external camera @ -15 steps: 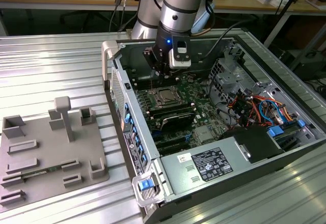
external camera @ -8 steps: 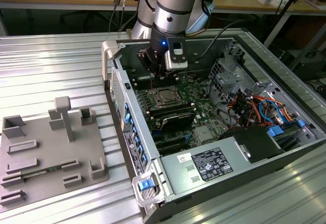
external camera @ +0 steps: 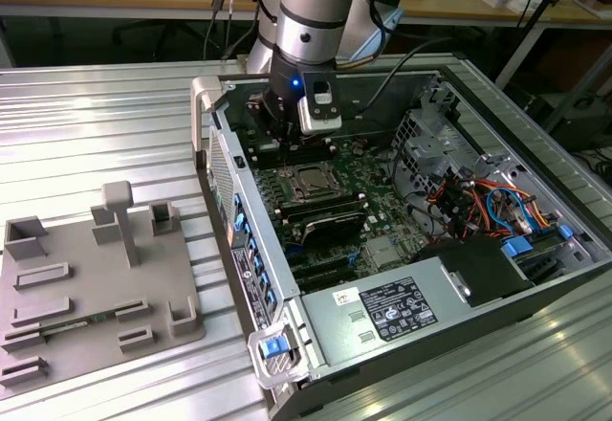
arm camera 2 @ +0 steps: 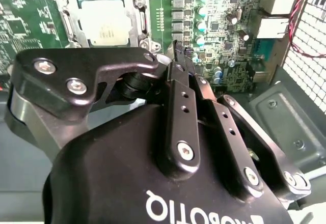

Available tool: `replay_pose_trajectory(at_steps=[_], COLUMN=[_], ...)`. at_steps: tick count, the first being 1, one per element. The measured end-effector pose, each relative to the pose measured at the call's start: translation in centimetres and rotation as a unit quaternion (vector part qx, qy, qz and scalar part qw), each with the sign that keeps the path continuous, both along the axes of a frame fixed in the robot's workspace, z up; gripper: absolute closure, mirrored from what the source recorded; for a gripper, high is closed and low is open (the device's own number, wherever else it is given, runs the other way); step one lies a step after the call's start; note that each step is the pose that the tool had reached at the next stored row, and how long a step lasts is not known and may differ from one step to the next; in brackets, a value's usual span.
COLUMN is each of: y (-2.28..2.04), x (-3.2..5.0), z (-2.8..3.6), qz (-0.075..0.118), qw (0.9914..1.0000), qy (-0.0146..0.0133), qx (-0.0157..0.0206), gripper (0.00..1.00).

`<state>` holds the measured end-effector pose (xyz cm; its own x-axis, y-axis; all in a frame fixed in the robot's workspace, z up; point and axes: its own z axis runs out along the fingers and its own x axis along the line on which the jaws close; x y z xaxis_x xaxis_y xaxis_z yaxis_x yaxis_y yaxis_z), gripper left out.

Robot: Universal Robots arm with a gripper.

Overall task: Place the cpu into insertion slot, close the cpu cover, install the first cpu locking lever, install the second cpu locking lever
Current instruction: 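Install the first cpu locking lever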

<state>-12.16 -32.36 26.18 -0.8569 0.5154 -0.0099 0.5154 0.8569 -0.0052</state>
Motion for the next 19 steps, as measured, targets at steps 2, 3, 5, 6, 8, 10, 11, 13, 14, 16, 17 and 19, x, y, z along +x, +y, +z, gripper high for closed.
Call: replay_pose_trajectory(at_steps=[2,3,5,6,8,10,11,13,14,16,17,19], y=[0.05,0.13,0.55,0.67,0.85,0.92,0.92,0.94,0.96,2.17,2.25,2.27], x=[0.00,0.00,-0.01,-0.01,-0.09,-0.20,-0.20,-0.21,-0.20,-0.12,1.23,1.40], z=[-0.05,-0.07,-0.17,-0.21,-0.29,-0.35,-0.38,-0.43,-0.46,-0.73,-0.88,-1.02], qz=[0.016,0.020,0.023,0.023,0.024,0.030,0.037,0.051,0.058,0.091,0.102,0.116], qw=[0.99987,0.99980,0.99974,0.99973,0.99970,0.99954,0.99930,0.99868,0.99831,0.99576,0.99477,0.99317], qy=[-0.0001,0.0000,0.0000,-0.0001,-0.0001,-0.0001,-0.0001,0.0000,0.0000,0.0000,0.0001,0.0003], qx=[0.0001,0.0001,0.0018,0.0027,0.0040,0.0046,0.0048,0.0055,0.0059,0.0096,0.0096,0.0087], gripper=[0.89,0.89,0.89,0.89,0.89,0.89,0.89,0.89,0.89,0.89,0.89,0.89])
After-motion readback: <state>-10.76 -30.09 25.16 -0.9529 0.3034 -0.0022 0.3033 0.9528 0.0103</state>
